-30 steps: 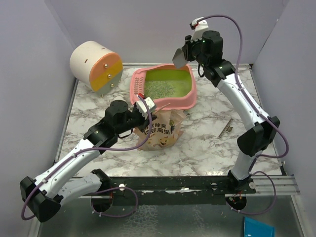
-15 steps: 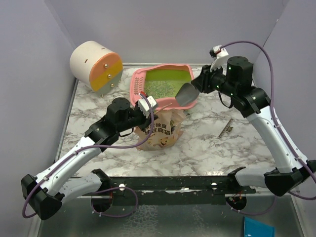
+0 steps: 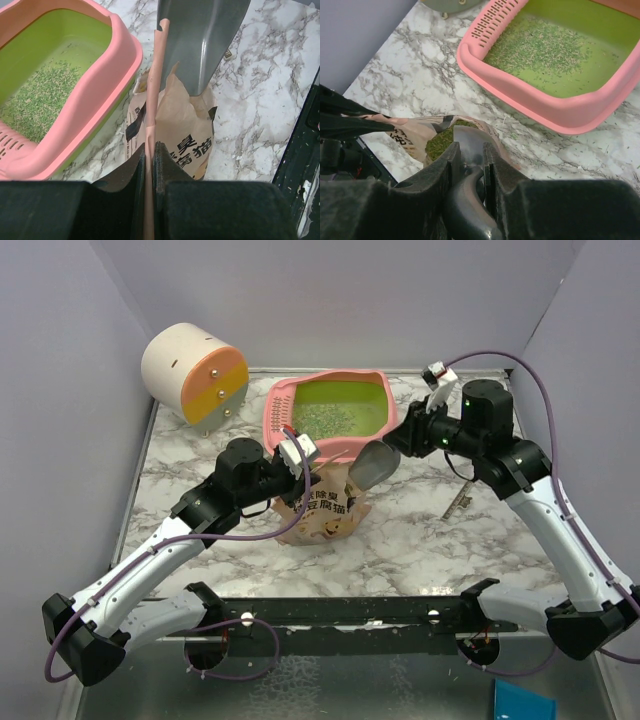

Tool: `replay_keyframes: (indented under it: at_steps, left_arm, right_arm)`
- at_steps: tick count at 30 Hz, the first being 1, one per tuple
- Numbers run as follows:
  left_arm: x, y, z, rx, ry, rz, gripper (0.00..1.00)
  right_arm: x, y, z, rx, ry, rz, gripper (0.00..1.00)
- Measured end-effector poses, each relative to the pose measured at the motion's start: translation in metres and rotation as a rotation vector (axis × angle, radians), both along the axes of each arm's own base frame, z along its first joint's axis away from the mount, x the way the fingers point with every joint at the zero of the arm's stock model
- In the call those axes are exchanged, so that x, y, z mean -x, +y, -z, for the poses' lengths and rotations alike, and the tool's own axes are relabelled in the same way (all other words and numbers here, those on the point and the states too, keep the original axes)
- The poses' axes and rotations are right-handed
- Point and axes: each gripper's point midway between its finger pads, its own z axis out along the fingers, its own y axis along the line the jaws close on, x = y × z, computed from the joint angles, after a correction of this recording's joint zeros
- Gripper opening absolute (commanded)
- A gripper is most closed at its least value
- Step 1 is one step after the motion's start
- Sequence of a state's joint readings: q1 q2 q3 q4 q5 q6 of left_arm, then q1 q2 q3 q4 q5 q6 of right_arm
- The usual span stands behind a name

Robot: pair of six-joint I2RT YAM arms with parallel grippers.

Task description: Fill the litter box with clean litter

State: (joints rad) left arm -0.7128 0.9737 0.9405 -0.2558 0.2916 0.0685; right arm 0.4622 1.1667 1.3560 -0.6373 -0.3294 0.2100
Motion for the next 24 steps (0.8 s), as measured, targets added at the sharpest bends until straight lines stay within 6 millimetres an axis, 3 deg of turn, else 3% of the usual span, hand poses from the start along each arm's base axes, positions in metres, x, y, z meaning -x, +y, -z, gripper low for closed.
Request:
replay_keyframes:
  at_steps: [5,8,14,20,24]
  left_arm:
    - [0.002,-0.001,0.000,0.007,0.009,0.006,0.00]
    - [0.003,-0.002,0.000,0.009,0.012,0.010,0.00]
    - [0.005,-0.003,0.000,0.016,0.022,0.020,0.00]
    - [0.008,-0.002,-0.002,0.025,0.032,0.019,0.00]
    - [0.010,-0.002,-0.001,0.030,0.034,0.022,0.00]
  right_arm:
    - [0.011,0.004,-0.010,-0.018,-0.026,-0.029,0.01]
    - [0.014,0.013,-0.006,-0.021,-0.032,-0.058,0.01]
    - [0.017,0.040,0.038,0.033,0.018,-0.098,0.01]
    - [0.010,0.063,0.099,0.168,0.076,-0.071,0.01]
    - [0.007,0.070,0.119,0.251,0.059,-0.033,0.01]
